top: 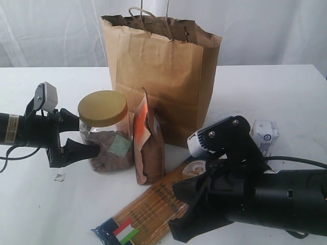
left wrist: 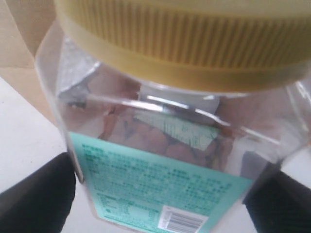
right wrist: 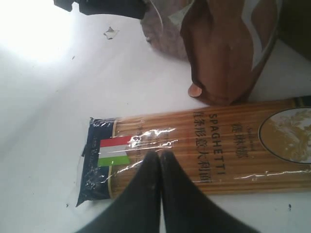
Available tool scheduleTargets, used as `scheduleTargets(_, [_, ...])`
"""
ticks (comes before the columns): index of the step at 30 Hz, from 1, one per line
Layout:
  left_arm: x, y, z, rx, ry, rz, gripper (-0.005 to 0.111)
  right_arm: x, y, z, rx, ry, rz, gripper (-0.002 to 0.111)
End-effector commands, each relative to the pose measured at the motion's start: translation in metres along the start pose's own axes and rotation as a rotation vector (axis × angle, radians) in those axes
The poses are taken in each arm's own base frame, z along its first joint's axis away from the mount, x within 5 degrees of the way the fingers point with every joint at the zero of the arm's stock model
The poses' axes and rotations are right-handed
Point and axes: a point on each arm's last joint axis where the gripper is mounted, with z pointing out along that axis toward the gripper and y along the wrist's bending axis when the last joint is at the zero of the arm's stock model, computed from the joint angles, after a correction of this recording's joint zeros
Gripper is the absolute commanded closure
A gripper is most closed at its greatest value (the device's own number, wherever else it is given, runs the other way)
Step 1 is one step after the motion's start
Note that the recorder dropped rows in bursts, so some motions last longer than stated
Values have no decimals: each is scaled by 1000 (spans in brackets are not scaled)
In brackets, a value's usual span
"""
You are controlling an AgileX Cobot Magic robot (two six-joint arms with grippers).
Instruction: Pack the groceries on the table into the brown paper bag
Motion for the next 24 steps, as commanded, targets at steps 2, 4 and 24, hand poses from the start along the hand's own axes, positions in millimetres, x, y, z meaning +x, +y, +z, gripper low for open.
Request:
scheduleTargets(2, [1, -5, 0, 33, 41, 40, 107, 1, 1, -1, -5, -1, 8, 108])
scheduleTargets(4, [1, -5, 0, 33, 41, 40, 107, 1, 1, -1, -5, -1, 8, 108])
scheduleTargets(24, [-45, -13, -26, -39, -9, 68, 107, 2, 3, -1, -29, 9, 41, 108])
